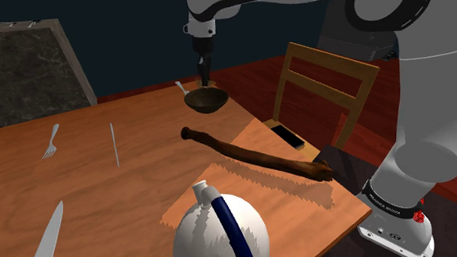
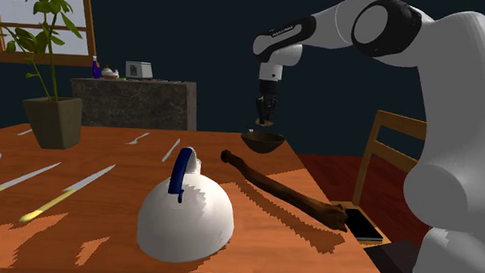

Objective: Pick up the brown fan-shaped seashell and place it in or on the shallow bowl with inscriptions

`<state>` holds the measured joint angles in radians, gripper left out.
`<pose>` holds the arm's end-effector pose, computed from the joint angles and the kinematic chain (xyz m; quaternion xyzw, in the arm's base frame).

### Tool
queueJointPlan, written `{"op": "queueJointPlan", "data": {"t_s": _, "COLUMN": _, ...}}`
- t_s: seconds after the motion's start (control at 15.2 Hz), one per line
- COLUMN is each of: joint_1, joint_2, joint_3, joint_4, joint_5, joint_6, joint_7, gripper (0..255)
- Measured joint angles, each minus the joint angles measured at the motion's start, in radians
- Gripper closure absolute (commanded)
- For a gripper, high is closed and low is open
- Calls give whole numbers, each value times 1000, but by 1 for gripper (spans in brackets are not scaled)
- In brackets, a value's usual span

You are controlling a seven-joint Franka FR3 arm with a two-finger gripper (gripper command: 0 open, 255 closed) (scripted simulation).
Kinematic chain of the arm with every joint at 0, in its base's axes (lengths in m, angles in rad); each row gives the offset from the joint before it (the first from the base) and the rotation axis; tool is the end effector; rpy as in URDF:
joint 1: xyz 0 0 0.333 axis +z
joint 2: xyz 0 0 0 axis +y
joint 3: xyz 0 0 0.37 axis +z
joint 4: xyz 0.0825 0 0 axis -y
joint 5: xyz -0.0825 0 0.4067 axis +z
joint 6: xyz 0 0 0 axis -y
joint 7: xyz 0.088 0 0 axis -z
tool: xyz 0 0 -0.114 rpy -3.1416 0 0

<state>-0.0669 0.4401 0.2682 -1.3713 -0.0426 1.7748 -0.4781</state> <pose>0.7212 0.1046 0.5073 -0.9445 -0.3263 0.0056 0.0370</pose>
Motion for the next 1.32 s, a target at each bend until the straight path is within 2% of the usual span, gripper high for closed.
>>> {"op": "queueJointPlan", "data": {"t_s": 0.53, "joint_1": -4, "joint_2": 9, "joint_3": -3, "joint_4": -96, "joint_5": -2, "joint_6": 104, "joint_7": -3, "gripper": 255}}
{"op": "queueJointPlan", "data": {"t_s": 0.99, "joint_1": -4, "joint_2": 13, "joint_3": -3, "joint_4": -109, "joint_5": -3, "joint_6": 122, "joint_7": -3, "gripper": 255}}
{"op": "queueJointPlan", "data": {"t_s": 1.06, "joint_1": -4, "joint_2": 13, "joint_3": -3, "joint_4": -109, "joint_5": -3, "joint_6": 122, "joint_7": -3, "gripper": 0}}
{"op": "queueJointPlan", "data": {"t_s": 1.32, "joint_1": -4, "joint_2": 13, "joint_3": -3, "joint_4": -109, "joint_5": -3, "joint_6": 122, "joint_7": -3, "gripper": 0}}
